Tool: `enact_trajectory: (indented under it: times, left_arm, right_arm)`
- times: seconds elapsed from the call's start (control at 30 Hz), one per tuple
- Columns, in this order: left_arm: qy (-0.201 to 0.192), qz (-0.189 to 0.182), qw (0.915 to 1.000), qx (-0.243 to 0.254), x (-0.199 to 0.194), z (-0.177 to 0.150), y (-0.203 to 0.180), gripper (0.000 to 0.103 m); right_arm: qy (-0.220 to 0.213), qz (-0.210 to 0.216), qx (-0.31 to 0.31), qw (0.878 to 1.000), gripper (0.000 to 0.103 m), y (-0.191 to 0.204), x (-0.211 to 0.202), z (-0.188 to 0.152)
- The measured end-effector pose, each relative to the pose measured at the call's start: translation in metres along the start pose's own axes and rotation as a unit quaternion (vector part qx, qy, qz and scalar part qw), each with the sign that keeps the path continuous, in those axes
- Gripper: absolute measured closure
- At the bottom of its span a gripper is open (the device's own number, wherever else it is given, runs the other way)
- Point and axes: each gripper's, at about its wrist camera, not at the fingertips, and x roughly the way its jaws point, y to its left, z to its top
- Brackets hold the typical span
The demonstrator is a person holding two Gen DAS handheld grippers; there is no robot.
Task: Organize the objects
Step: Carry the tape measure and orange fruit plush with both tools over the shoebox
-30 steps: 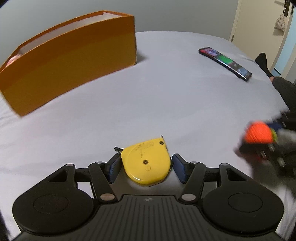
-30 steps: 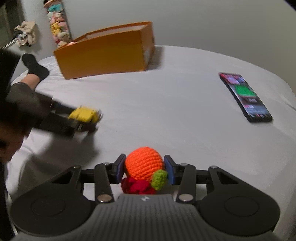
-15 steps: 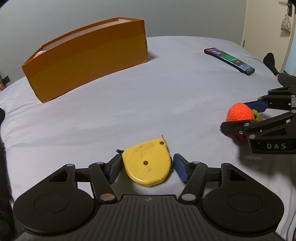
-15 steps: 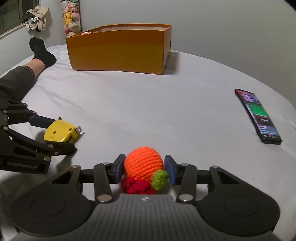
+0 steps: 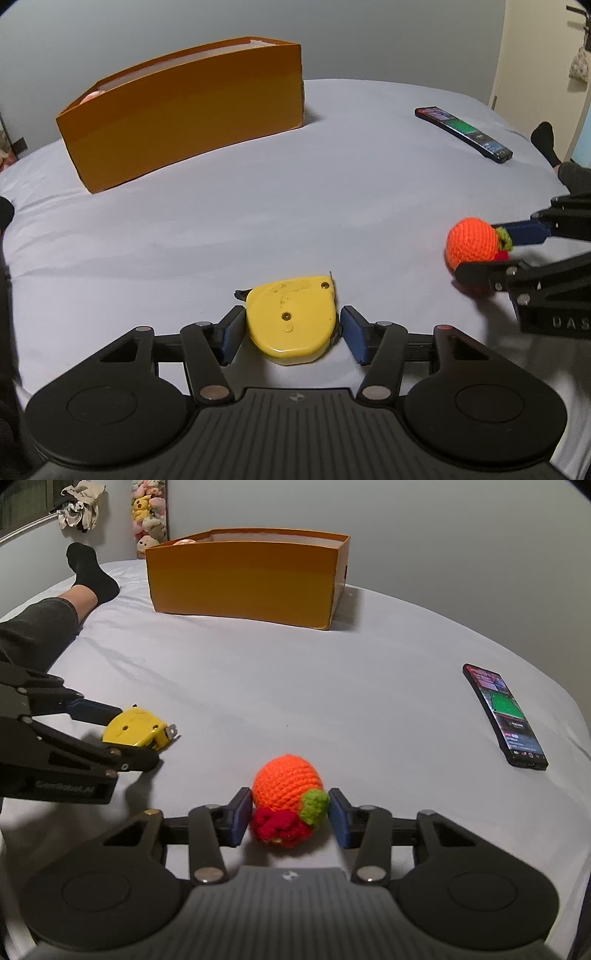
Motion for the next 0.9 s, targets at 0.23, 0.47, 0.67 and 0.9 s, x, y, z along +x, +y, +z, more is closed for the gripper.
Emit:
enact_trajectory:
  times: [0.23, 0.47, 0.67, 0.9]
  left_arm:
    - [-0.001, -0.015, 0.9999, 0.000, -0.005, 0.002, 0.003, 0.040]
    - [-0.025, -0.023, 0.9992, -0.019, -0.020, 0.020, 0.019, 0.040]
    - [-0.059, -0.014, 0.9980, -0.019, -0.033, 0.050, 0.042, 0.040]
    - [-0.099, 0.003, 0.9950, 0.003, -0.041, 0.093, 0.062, 0.040]
  right_arm:
    - [0.002, 0.004, 0.001, 1.000, 0.057, 0.004, -0.006, 0.003]
    - [-0.001, 0.009, 0.010, 1.000, 0.057, 0.002, -0.010, 0.017]
    - [-0.011, 0.011, 0.018, 1.000, 0.057, -0.006, -0.012, 0.041]
    - [-0.044, 0.019, 0.016, 0.999, 0.057, -0.018, -0.012, 0.095]
